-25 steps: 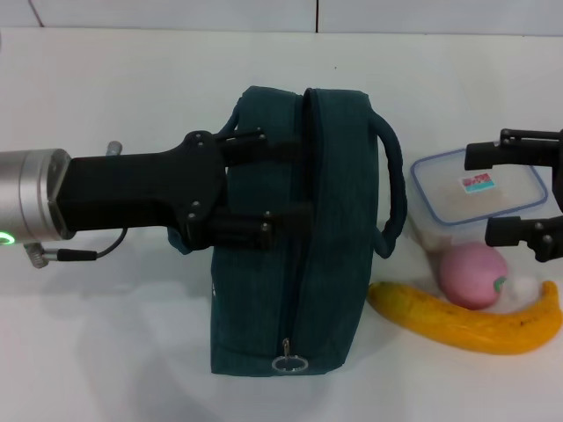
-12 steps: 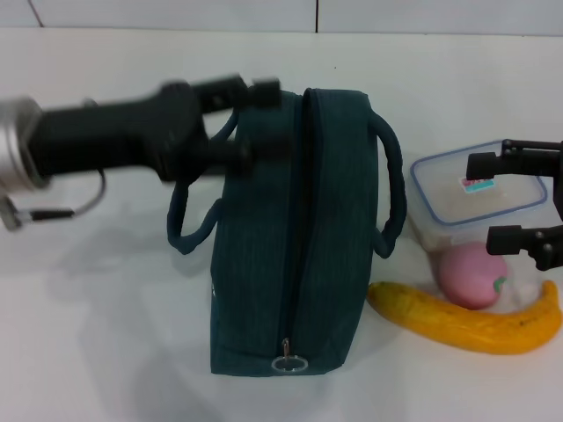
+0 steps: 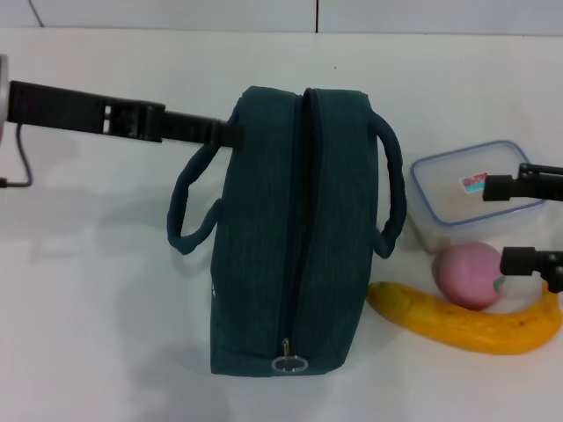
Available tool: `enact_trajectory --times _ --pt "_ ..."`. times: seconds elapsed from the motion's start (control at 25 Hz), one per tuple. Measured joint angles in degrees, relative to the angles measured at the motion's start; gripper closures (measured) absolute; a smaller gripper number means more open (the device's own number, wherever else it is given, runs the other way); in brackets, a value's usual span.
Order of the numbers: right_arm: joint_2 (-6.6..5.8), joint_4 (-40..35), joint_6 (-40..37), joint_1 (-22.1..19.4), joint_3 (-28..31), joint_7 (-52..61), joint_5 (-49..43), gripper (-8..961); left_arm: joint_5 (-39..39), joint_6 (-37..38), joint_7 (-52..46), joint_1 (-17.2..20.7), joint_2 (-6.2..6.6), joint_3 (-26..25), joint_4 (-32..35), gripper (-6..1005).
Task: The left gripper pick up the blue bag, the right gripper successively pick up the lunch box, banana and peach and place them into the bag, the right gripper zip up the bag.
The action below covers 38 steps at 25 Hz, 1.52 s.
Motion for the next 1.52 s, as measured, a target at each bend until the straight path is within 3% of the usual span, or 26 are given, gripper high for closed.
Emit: enact_trajectory --times 0.36,0.92,1.2,1.36,1.52 --pt "-0.14 0.0 0.0 -1.7 0.2 -0.3 0.3 82 4.2 4.9 -15.5 -1.3 0.1 4.9 4.3 137" --pt "0.22 1.5 0.0 -3.8 -0.2 -1.5 0.0 83 5.1 4.1 -15.3 -3.4 -1.34 5.3 2.3 146" --pt "0.27 3.3 0.4 -5.5 0.1 -1.6 0.0 83 3.6 4.2 -14.9 -3.8 -1.04 5.1 -0.3 383" --pt "0.0 7.3 1.6 -5.6 0.3 -1.5 0.3 84 3.6 4.2 -14.9 -3.8 -1.04 5.1 -0.6 575" --pt "-0.23 10.5 1.7 -5.7 2.2 -1.6 0.6 84 3.6 4.2 -14.9 -3.7 -1.04 5.1 -0.6 691"
